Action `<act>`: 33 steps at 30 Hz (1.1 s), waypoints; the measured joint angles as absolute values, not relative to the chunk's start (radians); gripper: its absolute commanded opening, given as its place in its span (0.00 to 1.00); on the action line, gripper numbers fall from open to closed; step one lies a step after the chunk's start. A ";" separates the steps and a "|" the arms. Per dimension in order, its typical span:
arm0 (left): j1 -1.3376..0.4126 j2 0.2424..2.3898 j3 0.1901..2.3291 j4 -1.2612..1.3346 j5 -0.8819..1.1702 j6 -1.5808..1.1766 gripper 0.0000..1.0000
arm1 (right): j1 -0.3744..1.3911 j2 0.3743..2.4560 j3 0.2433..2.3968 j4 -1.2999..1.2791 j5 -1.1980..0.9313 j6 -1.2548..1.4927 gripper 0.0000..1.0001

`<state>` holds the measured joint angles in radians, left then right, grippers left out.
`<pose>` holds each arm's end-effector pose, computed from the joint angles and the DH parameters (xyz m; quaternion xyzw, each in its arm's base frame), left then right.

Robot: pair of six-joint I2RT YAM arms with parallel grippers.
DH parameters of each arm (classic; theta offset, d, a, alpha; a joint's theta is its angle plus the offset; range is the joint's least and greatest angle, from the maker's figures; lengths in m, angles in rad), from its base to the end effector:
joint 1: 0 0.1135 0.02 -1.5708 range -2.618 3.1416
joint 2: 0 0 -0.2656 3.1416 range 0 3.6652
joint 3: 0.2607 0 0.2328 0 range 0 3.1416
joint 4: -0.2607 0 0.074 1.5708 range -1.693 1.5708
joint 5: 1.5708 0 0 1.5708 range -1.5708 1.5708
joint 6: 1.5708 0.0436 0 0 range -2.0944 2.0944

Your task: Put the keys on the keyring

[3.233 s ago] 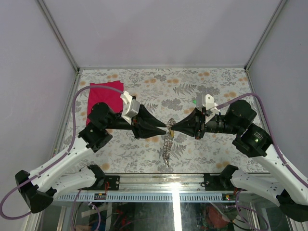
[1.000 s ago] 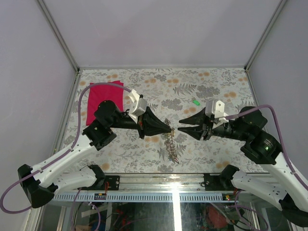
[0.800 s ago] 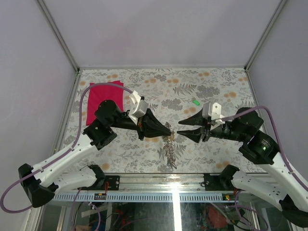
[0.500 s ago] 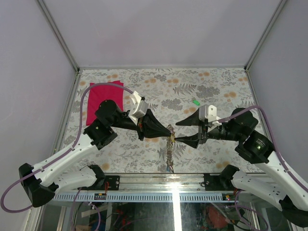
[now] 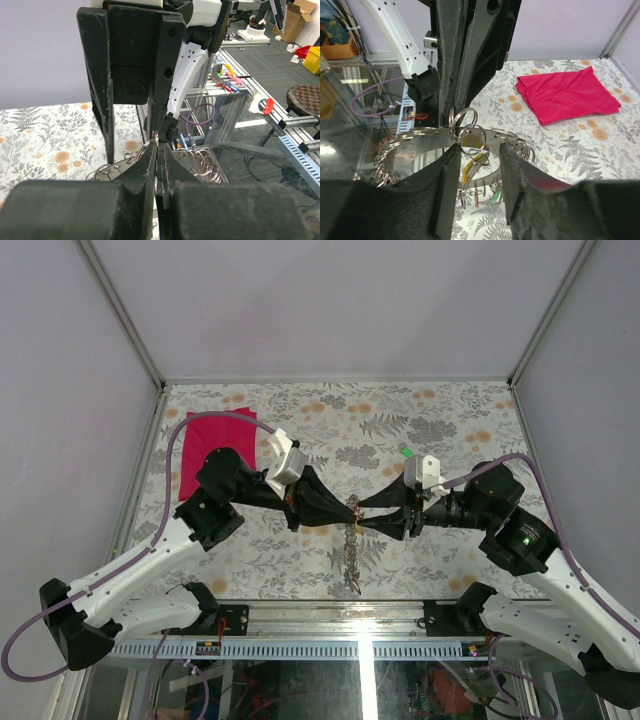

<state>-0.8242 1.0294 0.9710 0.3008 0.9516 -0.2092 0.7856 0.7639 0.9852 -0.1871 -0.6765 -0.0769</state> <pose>0.1149 -0.1765 0.4117 0.5096 0.4131 -0.5913 0.4691 0.0814 0.1200 0.4088 -0.4908 0.4958 0.4516 0.5562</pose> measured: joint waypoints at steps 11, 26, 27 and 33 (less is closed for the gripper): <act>-0.824 1.033 0.976 0.301 0.966 -0.210 0.00 | 0.786 0.766 0.984 -0.142 -0.662 -0.048 0.04; -0.824 1.031 0.976 0.276 0.953 -0.191 0.00 | 0.786 0.741 0.984 -0.171 -0.512 0.074 0.36; -0.824 1.029 0.976 0.274 0.950 -0.186 0.00 | 0.786 0.725 0.981 -0.173 -0.495 0.073 0.37; -0.824 1.016 0.982 0.232 0.923 -0.159 0.00 | 0.786 0.579 0.931 -0.155 -0.455 0.050 0.42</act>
